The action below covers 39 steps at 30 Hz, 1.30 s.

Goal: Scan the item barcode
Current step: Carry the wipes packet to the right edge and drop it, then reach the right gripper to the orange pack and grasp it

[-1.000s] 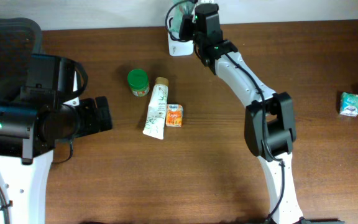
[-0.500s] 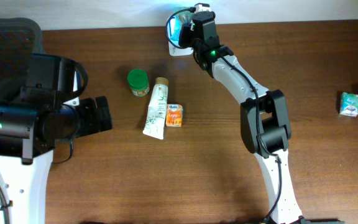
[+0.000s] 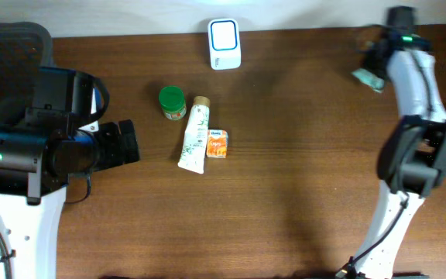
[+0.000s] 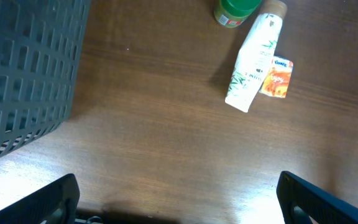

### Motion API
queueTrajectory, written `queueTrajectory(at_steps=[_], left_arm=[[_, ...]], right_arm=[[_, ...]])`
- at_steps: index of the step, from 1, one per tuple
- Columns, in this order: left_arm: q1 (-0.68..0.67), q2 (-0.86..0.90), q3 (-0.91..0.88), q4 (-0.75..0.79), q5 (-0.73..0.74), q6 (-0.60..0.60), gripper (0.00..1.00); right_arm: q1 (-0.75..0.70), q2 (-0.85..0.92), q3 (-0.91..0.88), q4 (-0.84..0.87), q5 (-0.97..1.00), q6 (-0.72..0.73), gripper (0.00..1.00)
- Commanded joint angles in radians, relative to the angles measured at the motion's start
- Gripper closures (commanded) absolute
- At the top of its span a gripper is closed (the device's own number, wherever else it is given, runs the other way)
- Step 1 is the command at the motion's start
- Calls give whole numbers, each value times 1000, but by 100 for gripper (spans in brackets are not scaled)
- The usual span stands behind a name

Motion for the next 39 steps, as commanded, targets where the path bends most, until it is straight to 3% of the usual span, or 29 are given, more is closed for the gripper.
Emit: queueTrajectory(at_steps=[1,3,4,5,6,7,8,9,17,20,23,26,31,39], left_arm=[[0,-11,3,2,-4,-10,1],[0,-11,3,2,-3,-10,1],[0,-11,3,2,-4,-10,1],[0,-11,3,2,-3,-10,1],[0,-11,3,2,-3,-10,1],[0,-11,3,2,-4,-10,1],[0,-11,3,2,-3,-10,1],[0,-11,3,2,-4,-10,1],[0,-11,3,2,-4,-10,1],[0,-11,3,2,-4,-10,1],[0,-11,3,2,-3,-10,1],[0,-11,3,2,-4,-10,1],[0,-11,4,2,-4,-10,1],[0,-11,3,2,-3,-10,1]], right_arm=[[-114,-22,8,-62,40,5,96],[-179,-13,6,-84,32,5,96],[-204,-8,6,-97,34,5,92],[-226,-3,6,-108,32,5,81],[-241,0,6,-112,29,5,64],[-257,1,3,-114,17,5,23],[-265,1,0,-113,-4,5,8],[-269,1,0,-113,-27,-2,4],[-190,1,0,-98,-383,-144,1],[-96,1,0,-114,-655,-161,1],[4,1,0,-152,-791,-160,2],[147,1,-3,-239,-669,-162,2],[384,1,-21,-398,-306,-161,1],[653,1,-53,-405,-272,-150,1]])
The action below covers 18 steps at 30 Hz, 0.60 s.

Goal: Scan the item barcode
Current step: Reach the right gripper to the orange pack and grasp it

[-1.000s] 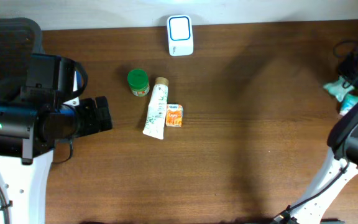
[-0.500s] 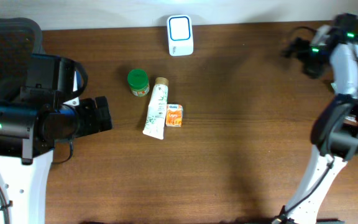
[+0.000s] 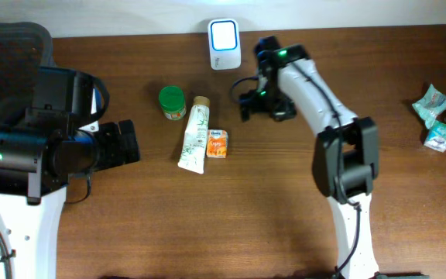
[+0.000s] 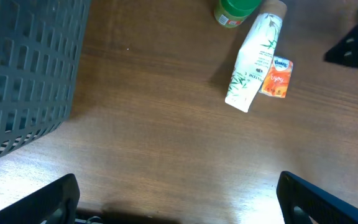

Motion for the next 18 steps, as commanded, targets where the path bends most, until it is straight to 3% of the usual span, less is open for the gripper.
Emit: queueTrajectory(at_steps=[1,8,11,16,18], left_arm=[[0,-11,3,2,-4,-10,1],[0,-11,3,2,-3,-10,1],[0,-11,3,2,-4,-10,1],[0,-11,3,2,-3,-10,1],[0,-11,3,2,-4,-10,1]], right_arm=[[80,1,-6,11,38,7,1],[198,1,-6,22,37,7,0],[218,1,-6,34,37,7,26],[256,1,-6,68,37,8,46],[272,1,-6,78,37,8,49]])
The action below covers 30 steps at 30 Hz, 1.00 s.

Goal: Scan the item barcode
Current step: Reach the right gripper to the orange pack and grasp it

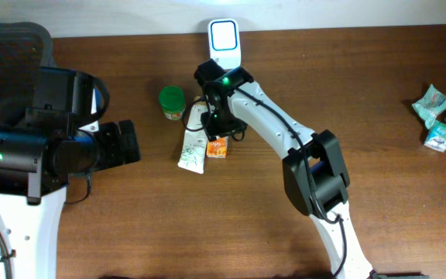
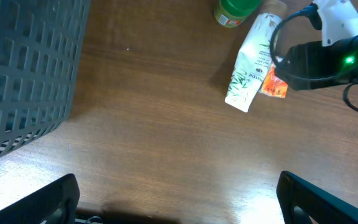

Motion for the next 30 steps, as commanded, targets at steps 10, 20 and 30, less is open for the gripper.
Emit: queueTrajectory(at_steps=[10,20,30], left_arm=[[0,-11,3,1,-3,-10,1],[0,-11,3,1,-3,-10,1],[0,-11,3,1,-4,-10,1]], right_arm=[[77,1,-75,23,22,70,53],[77,1,-100,41,90,70,54],[76,1,-100,47,222,71,71]])
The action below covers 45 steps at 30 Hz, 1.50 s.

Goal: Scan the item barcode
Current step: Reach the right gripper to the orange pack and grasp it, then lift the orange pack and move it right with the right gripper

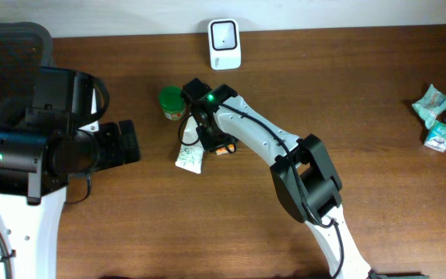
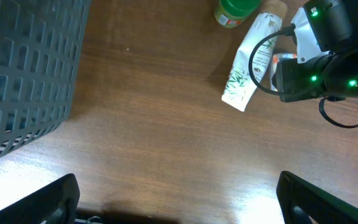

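A white tube [image 1: 187, 153] lies near the table's middle, and a green-lidded jar [image 1: 171, 101] stands just behind it. My right gripper [image 1: 208, 137] is down over the tube's right side, where a sliver of the small orange packet [image 2: 284, 57] shows under it. Its jaws are hidden by its own body [image 2: 309, 71]. The white barcode scanner [image 1: 224, 33] sits at the back edge. My left gripper [image 2: 179, 211] hangs open over bare wood left of the items, with nothing between its fingers [image 2: 55, 198].
A dark mesh basket [image 2: 23, 74] stands at the far left beside my left arm. Several snack packets [image 1: 437, 118] lie at the table's right edge. The right arm [image 1: 269, 151] stretches diagonally across the middle of the table.
My right gripper has dropped from just behind the tube and packet onto them, covering most of the orange packet. The tube's lower end has shifted slightly left. The left arm has not moved.
My right gripper was at the far right rear with a teal packet at its tip. That packet then lay among the others there while the gripper was right of the scanner, then above the tube and orange packet, and now down on them. The left gripper stayed open throughout.
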### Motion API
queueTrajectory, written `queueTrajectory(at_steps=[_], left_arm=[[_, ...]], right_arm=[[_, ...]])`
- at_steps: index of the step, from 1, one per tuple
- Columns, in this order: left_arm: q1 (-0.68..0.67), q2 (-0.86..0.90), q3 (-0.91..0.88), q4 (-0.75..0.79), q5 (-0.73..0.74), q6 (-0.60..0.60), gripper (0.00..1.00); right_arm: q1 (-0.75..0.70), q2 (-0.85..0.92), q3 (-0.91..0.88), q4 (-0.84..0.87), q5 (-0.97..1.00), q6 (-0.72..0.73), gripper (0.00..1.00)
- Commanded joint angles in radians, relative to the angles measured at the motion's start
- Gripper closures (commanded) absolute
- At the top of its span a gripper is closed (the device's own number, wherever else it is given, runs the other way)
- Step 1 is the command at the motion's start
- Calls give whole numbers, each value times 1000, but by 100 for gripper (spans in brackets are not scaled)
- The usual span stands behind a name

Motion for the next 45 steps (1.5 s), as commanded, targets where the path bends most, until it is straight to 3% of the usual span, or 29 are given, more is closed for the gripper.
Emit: queueTrajectory(at_steps=[1,7,10,13,18,22,27,30,33,36,39,41,43,45], left_arm=[[0,-11,3,2,-4,-10,1],[0,-11,3,2,-4,-10,1],[0,-11,3,2,-3,-10,1],[0,-11,3,2,-4,-10,1],[0,-11,3,2,-3,-10,1],[0,-11,3,2,-4,-10,1],[0,-11,3,2,-4,-10,1],[0,-11,3,2,-4,-10,1],[0,-11,3,2,-3,-10,1],[0,-11,3,2,-4,-10,1],[0,-11,3,2,-4,-10,1],[0,-11,3,2,-4,-10,1],[0,-11,3,2,-4,-10,1],[0,-11,3,2,-3,-10,1]], right_arm=[[5,1,-21,17,37,2,71],[5,1,-84,62,37,7,66],[5,1,-80,69,38,7,86],[4,-8,-64,45,37,7,96],[-11,-51,50,-94,-14,6,96],[-85,-89,76,-105,-277,-77,96],[-228,-84,51,-105,-719,-298,96],[-328,-84,-27,-92,-909,-409,96],[-402,-84,-162,0,-1007,-409,96],[-457,-84,-306,141,-1132,-392,95],[-512,-83,-407,266,-1143,-265,95],[-569,-84,-493,360,-1133,-195,83],[-602,-83,-513,348,-1057,-195,72],[-628,-88,-512,307,-1002,-195,67]])
